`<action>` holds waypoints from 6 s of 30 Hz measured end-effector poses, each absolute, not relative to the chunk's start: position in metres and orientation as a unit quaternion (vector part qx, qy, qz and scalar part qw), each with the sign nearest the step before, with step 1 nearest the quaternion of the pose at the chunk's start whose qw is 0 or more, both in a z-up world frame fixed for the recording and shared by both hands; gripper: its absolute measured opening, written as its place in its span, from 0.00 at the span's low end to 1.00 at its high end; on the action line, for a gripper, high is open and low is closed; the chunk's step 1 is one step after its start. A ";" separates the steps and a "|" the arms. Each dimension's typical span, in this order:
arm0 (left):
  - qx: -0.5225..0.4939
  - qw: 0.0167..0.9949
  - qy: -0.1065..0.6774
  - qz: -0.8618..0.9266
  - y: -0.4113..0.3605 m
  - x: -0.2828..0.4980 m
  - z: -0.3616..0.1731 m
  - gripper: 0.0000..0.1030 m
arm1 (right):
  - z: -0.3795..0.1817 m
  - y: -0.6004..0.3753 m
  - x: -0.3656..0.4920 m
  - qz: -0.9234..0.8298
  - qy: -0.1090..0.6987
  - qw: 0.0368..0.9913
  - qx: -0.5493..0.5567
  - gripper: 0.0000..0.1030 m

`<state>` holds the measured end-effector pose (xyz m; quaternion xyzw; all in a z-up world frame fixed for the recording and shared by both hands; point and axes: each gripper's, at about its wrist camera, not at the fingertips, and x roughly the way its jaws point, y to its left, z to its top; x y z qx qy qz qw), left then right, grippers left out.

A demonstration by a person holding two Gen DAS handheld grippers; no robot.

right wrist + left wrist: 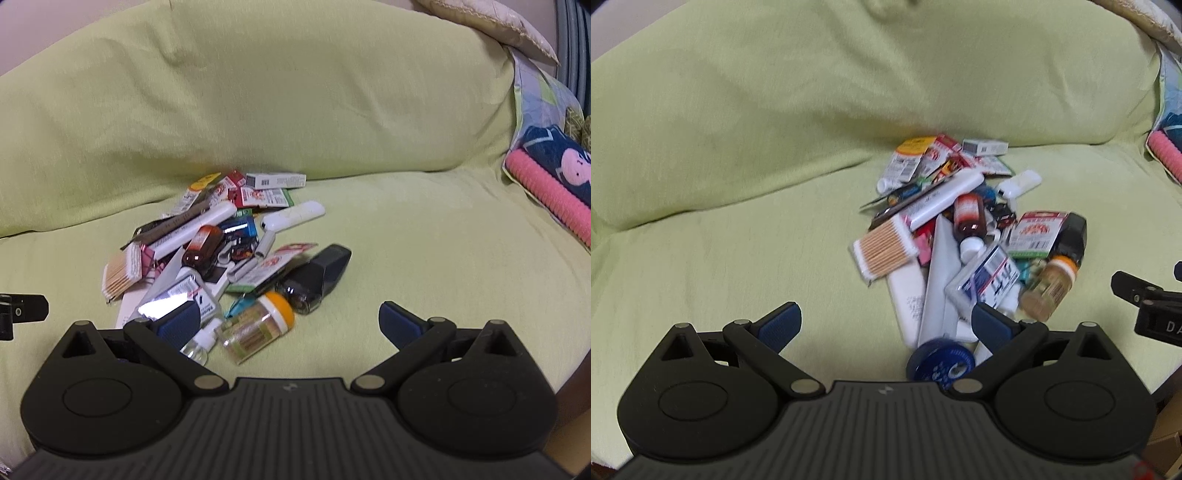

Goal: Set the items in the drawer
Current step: 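Reach the right gripper into the pile toward the white medicine box, then close the right gripper on the white-and-green medicine box and lift it, then carry the held white box with the right gripper to the open drawer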

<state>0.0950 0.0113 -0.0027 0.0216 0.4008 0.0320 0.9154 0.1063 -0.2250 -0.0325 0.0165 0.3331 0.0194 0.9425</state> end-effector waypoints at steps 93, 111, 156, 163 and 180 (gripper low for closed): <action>0.070 0.921 0.383 0.019 0.057 0.320 -0.075 0.96 | -0.142 -0.198 0.537 -0.013 0.514 0.823 0.240 0.55; 0.068 0.914 0.397 0.041 0.057 0.320 -0.078 0.96 | -0.144 -0.228 0.499 -0.038 0.520 0.838 0.161 0.33; 0.056 0.891 0.441 -0.087 -0.033 0.119 -0.044 0.96 | -0.136 -0.266 0.118 -0.006 0.464 0.886 0.009 0.33; 0.065 0.893 0.435 -0.095 -0.039 0.099 -0.037 0.96 | -0.119 -0.266 0.086 -0.028 0.431 0.898 0.081 0.33; 0.070 0.898 0.421 -0.104 -0.042 0.069 -0.025 0.96 | -0.157 -0.255 0.090 -0.054 0.468 0.877 0.096 0.37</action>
